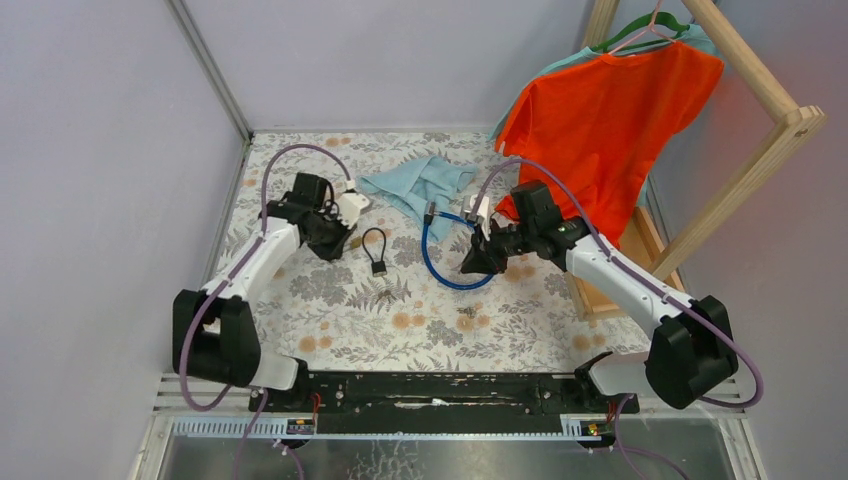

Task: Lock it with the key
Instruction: Place the lock at the center of the board, then place the key at the center of the board, then reset both arms

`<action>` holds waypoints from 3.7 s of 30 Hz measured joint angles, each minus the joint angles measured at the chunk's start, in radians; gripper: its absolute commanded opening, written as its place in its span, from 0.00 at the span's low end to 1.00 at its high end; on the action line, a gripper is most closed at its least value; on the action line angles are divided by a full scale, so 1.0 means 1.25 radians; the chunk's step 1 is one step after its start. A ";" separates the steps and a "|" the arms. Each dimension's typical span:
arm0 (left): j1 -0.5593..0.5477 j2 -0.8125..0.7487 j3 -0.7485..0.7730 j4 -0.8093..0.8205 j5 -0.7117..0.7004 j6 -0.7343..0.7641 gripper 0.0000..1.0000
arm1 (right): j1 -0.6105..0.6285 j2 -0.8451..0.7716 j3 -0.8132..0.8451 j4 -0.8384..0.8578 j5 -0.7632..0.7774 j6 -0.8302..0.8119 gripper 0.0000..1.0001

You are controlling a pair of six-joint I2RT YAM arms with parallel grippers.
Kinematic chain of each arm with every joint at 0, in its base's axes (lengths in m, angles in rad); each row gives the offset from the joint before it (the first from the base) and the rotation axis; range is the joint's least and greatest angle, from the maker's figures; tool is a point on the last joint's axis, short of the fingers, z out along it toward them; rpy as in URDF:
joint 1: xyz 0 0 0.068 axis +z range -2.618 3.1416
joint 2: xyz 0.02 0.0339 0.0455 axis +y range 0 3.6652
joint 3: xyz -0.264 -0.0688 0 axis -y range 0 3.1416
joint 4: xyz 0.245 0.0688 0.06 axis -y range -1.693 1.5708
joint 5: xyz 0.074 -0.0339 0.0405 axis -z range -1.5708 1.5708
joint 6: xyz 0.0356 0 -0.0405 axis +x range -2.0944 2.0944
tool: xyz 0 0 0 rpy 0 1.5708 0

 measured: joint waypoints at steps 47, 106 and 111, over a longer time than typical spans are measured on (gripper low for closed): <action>0.449 -0.117 0.038 0.222 -0.032 -0.287 1.00 | 0.375 0.706 0.550 0.184 0.095 0.407 0.07; 0.397 -0.372 -0.196 0.454 0.254 -0.402 1.00 | 0.097 -0.049 0.116 -0.006 0.711 0.181 0.99; 0.272 -0.368 -0.211 0.489 0.194 -0.393 1.00 | 0.026 -0.146 0.026 0.009 0.733 0.199 0.99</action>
